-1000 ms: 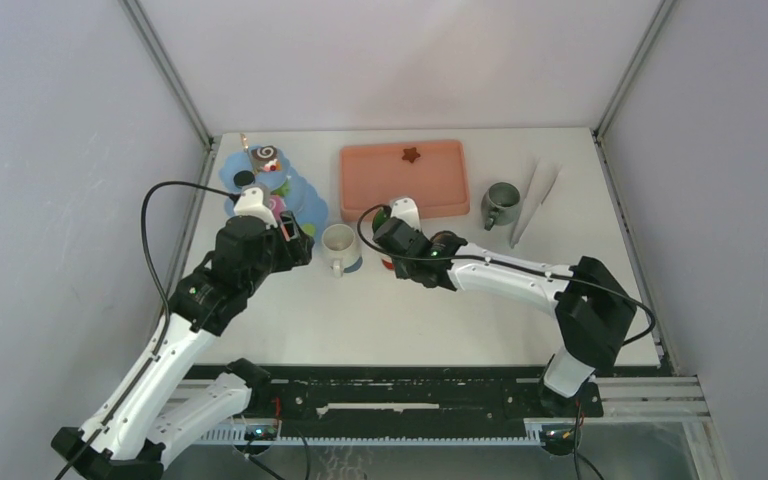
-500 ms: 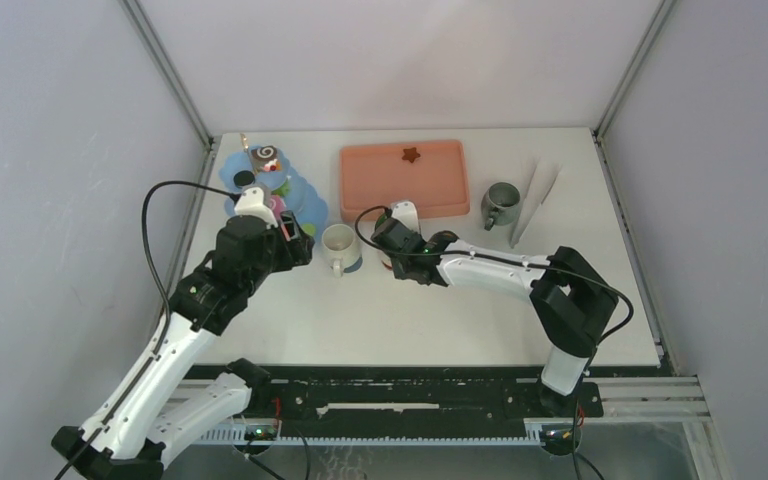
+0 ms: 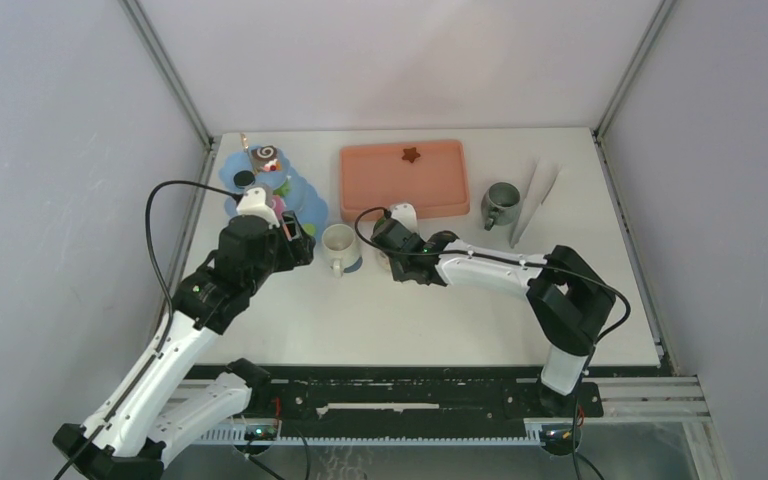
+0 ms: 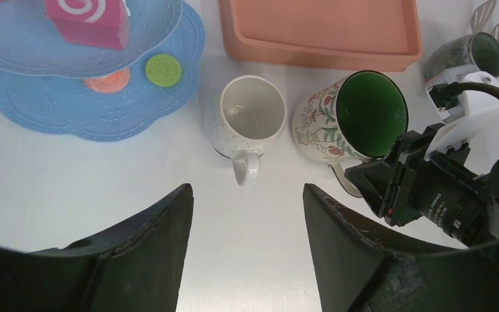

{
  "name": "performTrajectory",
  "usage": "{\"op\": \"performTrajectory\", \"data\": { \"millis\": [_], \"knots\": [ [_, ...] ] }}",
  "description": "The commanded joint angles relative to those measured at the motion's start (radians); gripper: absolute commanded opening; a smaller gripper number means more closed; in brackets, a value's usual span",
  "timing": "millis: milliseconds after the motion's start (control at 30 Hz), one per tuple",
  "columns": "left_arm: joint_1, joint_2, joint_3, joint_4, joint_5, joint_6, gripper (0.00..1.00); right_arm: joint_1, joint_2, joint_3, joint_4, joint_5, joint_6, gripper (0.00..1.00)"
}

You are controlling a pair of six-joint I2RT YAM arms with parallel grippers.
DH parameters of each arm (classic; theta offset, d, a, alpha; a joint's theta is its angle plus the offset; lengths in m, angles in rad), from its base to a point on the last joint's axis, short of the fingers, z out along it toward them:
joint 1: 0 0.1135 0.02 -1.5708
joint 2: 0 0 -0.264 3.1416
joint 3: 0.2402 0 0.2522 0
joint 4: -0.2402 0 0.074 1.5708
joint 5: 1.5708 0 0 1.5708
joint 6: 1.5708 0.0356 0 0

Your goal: Serve the afternoon tea

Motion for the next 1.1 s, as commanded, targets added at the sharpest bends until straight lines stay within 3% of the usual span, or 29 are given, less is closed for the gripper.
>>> {"op": "performTrajectory", "data": {
  "millis": [0,133,200,233,400,500,833,933,1067],
  "knots": [
    [0.008,-0.001,-0.02,0.041,0.008,0.005,0.68,-0.009,-0.015,0.044,0.103,0.034,0.034,0.0],
    [0.008,0.0,-0.022,0.043,0.007,0.008,0.68,-0.014,-0.011,0.044,0.096,0.019,0.042,0.0],
    [0.008,0.0,-0.025,0.046,0.008,0.011,0.68,-0.015,-0.011,0.044,0.096,0.013,0.042,0.05],
    [0.008,0.002,-0.027,0.049,0.009,0.013,0.67,-0.014,-0.012,0.044,0.095,0.011,0.042,0.1],
    [0.035,0.007,-0.022,0.05,0.016,0.023,0.67,-0.015,-0.056,0.044,0.081,0.019,0.043,0.55],
    [0.038,0.014,-0.022,0.055,0.02,0.034,0.68,-0.02,-0.117,0.044,0.068,0.0,0.017,0.65],
    [0.046,0.027,-0.004,0.055,0.008,0.044,0.68,-0.079,-0.449,-0.045,-0.026,0.045,0.0,0.68],
    [0.049,0.029,0.0,0.059,0.01,0.041,0.67,-0.188,-0.567,-0.128,-0.002,0.084,0.017,0.68],
    [0.048,0.037,-0.002,0.061,0.016,0.038,0.68,-0.39,-0.583,-0.186,-0.056,0.066,0.12,0.68]
  ]
}}
